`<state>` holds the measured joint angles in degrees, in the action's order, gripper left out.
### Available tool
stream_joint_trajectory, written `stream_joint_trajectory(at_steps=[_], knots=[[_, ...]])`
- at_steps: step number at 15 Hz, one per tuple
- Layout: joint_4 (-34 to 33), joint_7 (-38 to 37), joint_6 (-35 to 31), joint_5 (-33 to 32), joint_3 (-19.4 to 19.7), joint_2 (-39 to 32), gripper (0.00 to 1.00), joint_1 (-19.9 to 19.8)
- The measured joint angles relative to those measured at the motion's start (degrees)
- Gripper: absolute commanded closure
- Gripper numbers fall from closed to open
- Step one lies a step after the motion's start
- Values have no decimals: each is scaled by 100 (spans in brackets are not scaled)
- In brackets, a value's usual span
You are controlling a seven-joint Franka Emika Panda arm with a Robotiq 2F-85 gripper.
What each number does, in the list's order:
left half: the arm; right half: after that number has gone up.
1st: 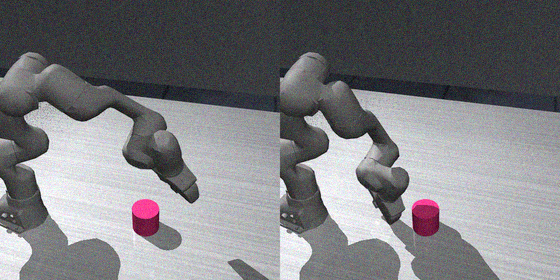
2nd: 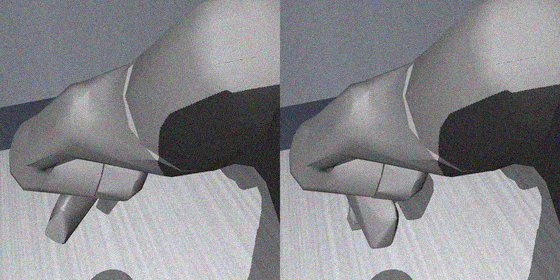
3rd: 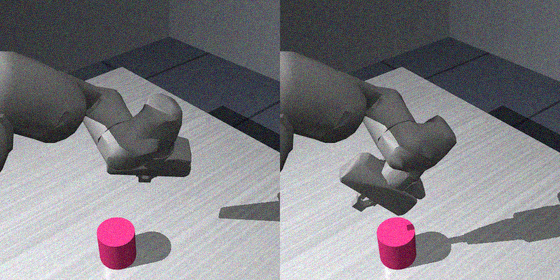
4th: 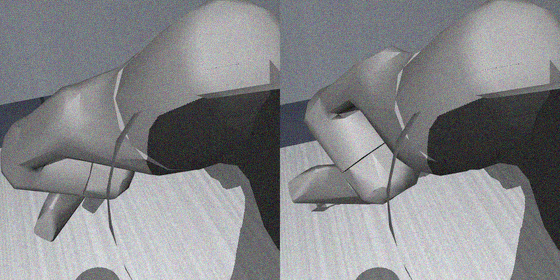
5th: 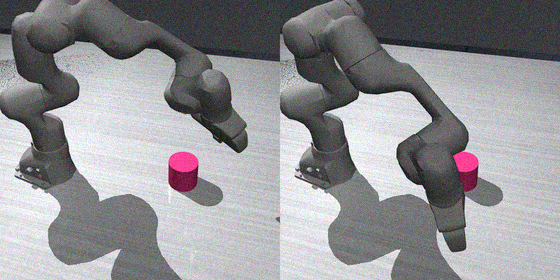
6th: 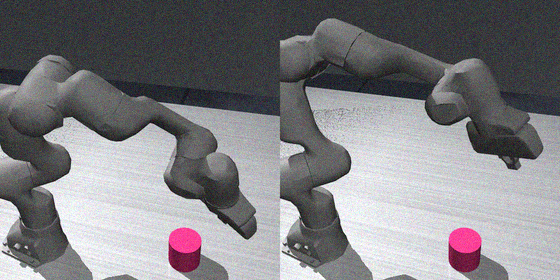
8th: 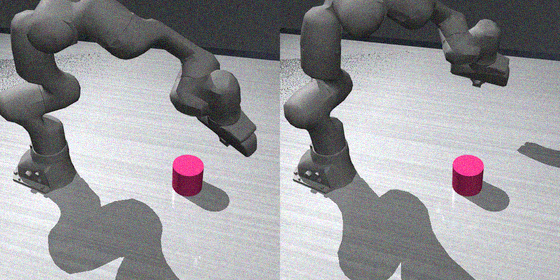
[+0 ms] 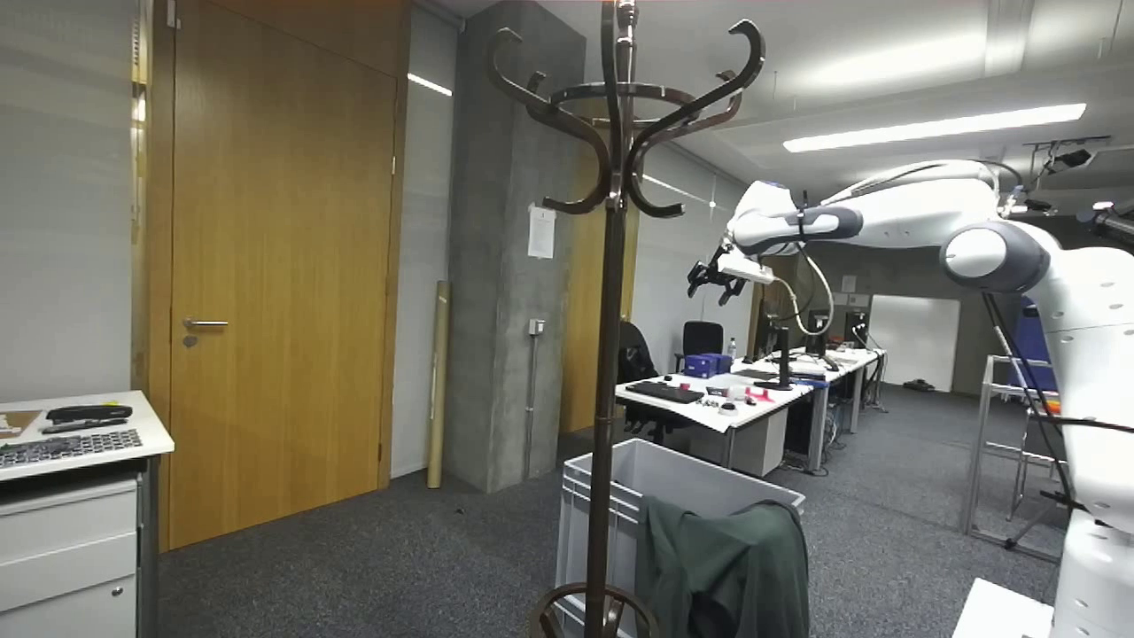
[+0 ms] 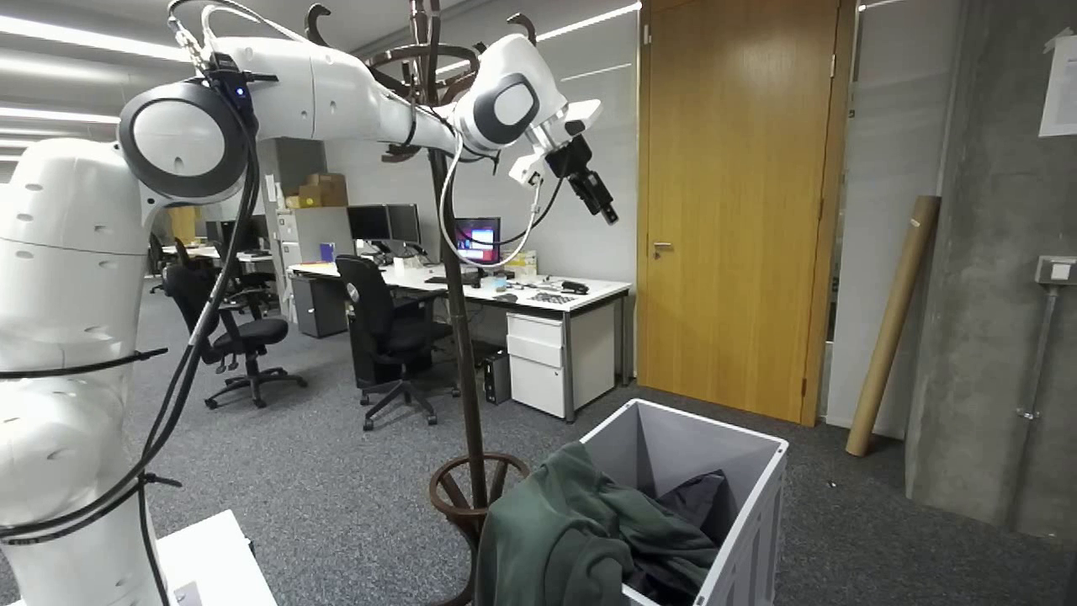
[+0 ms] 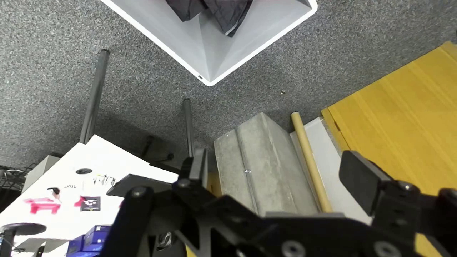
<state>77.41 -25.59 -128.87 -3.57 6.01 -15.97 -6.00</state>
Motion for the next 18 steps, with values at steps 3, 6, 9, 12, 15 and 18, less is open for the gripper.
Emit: stream_joint_trajectory(at_steps=[3, 6, 9, 12, 15, 18], knots=[[0, 33, 157, -4, -15, 92, 0, 0], [0, 226, 435, -4, -10, 193, 0, -17], [101, 632, 611, -22, 22, 369, 0, -51], [442, 1132, 640, -40, 53, 676, 0, -117], [1019, 1630, 636, -85, 62, 1170, 0, -161], [1755, 2144, 609, -81, 62, 1810, 0, -153]])
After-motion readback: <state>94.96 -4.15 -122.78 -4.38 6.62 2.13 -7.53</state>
